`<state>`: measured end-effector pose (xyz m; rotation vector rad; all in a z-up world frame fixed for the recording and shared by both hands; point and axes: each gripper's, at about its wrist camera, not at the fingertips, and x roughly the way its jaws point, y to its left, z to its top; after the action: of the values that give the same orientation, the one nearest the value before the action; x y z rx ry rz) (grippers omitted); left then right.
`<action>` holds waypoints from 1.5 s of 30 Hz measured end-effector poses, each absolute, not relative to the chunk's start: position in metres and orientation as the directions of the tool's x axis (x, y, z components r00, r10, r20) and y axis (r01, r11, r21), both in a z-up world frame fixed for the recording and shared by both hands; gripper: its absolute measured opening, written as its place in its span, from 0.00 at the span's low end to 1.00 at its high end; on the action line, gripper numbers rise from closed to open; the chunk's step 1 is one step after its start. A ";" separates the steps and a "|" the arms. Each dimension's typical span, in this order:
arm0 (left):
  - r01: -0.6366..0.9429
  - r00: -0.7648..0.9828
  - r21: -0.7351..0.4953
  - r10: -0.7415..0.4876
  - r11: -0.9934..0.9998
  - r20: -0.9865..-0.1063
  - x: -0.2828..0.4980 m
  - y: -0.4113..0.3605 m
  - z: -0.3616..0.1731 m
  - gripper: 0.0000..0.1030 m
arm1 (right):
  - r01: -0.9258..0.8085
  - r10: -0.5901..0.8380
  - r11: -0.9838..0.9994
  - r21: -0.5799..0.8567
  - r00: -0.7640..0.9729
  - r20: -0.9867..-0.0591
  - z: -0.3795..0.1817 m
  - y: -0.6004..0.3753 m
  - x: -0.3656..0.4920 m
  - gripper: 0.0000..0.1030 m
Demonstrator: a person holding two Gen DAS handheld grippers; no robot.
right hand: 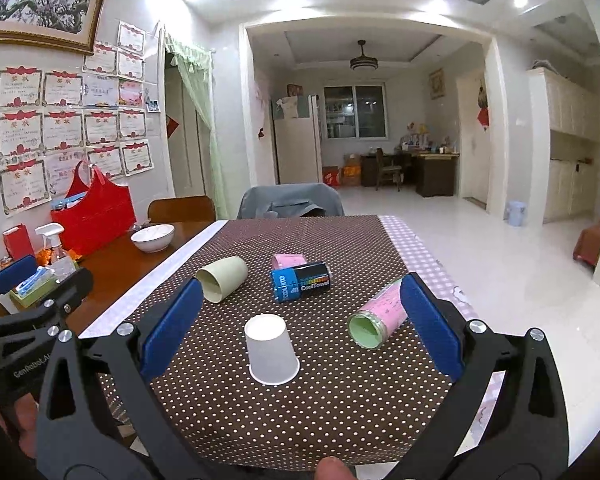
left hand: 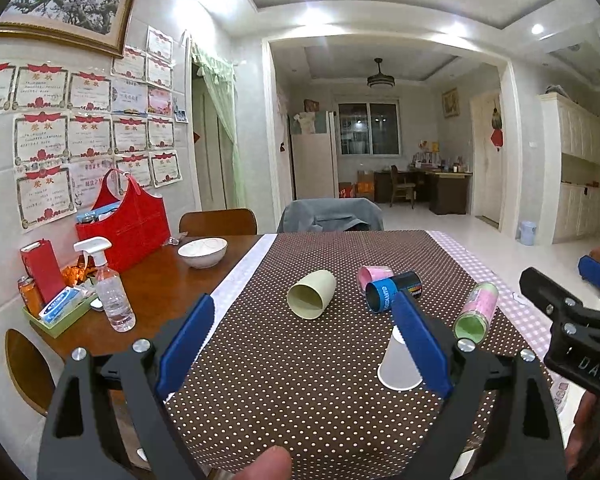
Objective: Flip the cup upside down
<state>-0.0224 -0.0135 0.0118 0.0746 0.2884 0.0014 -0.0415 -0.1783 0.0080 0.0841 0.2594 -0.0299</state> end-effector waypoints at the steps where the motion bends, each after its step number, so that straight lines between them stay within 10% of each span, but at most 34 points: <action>1: 0.012 0.959 0.074 0.010 0.997 -0.284 -0.023 -0.014 0.012 0.86 | 0.044 -0.023 0.996 0.076 0.967 -0.256 0.008 -0.178 -0.042 0.94; 45: 0.029 0.960 0.051 -0.014 0.998 -0.280 -0.027 -0.017 0.009 0.87 | 0.068 -0.049 0.996 0.057 0.959 -0.280 -0.002 -0.173 -0.037 0.94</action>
<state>-0.0267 -0.0171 0.0087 0.0545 0.2835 -0.0219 -0.0373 -0.1727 -0.0022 0.0665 0.2816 -0.0594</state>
